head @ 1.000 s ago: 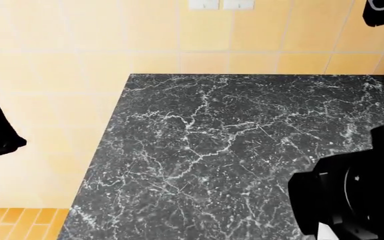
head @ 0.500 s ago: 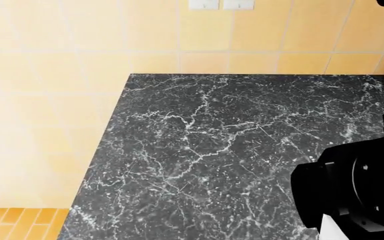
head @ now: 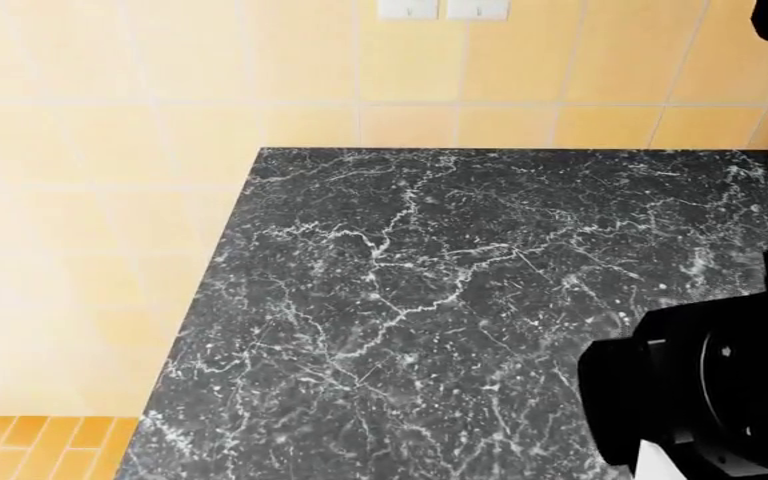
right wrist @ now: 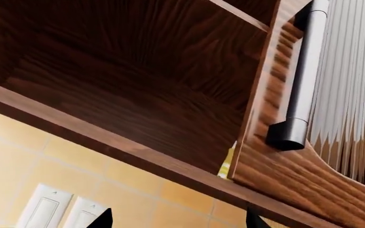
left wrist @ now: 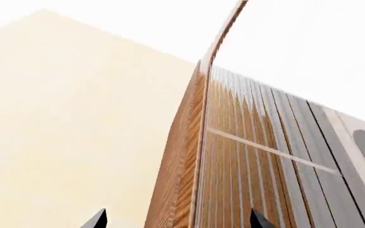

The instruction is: Pick and place the shaker into the drawer. Then close the cabinet.

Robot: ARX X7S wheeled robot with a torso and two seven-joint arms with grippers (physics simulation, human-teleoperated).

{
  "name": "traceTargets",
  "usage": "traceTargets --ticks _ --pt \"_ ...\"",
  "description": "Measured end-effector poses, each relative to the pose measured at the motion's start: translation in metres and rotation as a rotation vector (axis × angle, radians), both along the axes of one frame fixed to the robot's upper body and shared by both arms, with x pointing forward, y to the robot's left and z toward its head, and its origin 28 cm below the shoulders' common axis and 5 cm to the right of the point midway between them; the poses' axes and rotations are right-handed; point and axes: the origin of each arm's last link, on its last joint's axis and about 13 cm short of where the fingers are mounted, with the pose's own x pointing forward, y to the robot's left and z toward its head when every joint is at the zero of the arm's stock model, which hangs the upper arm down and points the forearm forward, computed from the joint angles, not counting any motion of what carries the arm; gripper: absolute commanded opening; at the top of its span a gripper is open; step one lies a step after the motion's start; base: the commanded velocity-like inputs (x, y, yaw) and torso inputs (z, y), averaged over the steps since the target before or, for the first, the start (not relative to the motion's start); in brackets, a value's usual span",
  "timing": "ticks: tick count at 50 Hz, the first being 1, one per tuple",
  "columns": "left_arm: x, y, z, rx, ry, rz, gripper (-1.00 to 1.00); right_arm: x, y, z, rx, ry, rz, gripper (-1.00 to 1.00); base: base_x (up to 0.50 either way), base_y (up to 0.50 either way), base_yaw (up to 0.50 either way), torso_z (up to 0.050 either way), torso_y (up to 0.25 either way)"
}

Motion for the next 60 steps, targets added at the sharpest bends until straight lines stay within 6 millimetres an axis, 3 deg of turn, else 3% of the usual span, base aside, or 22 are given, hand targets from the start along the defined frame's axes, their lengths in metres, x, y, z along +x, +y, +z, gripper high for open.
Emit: traceTargets --ticks 11,20,28,37,47,51,60 --pt "0.019 -0.048 0.017 0.218 0.165 -0.242 1.00 -0.007 -0.011 -0.013 0.044 -0.017 -0.042 1.00 0.00 0.00 0.00 0.000 0.000" --pt "0.039 -0.077 0.023 0.315 0.247 -0.332 1.00 -0.015 -0.023 -0.041 0.095 -0.002 -0.095 1.00 0.00 0.00 0.00 0.000 0.000" --pt "0.053 -0.108 0.022 0.403 0.309 -0.388 1.00 -0.023 -0.029 -0.067 0.149 0.031 -0.143 1.00 0.00 0.00 0.00 0.000 0.000" --pt "0.059 -0.144 0.019 0.469 0.307 -0.329 1.00 -0.030 -0.037 -0.084 0.212 0.070 -0.199 1.00 0.00 0.00 0.00 0.000 0.000" --pt "0.055 -0.189 0.008 0.583 0.283 -0.481 1.00 -0.048 -0.082 -0.103 0.265 0.107 -0.262 1.00 0.00 0.00 0.00 0.000 0.000" --pt "0.057 -0.194 0.007 0.588 0.294 -0.529 1.00 -0.047 -0.079 -0.104 0.272 0.110 -0.268 1.00 0.00 0.00 0.00 0.000 0.000" --pt "0.051 -0.195 0.008 0.560 0.296 -0.633 1.00 -0.034 -0.051 -0.100 0.249 0.121 -0.232 1.00 0.00 0.00 0.00 0.000 0.000"
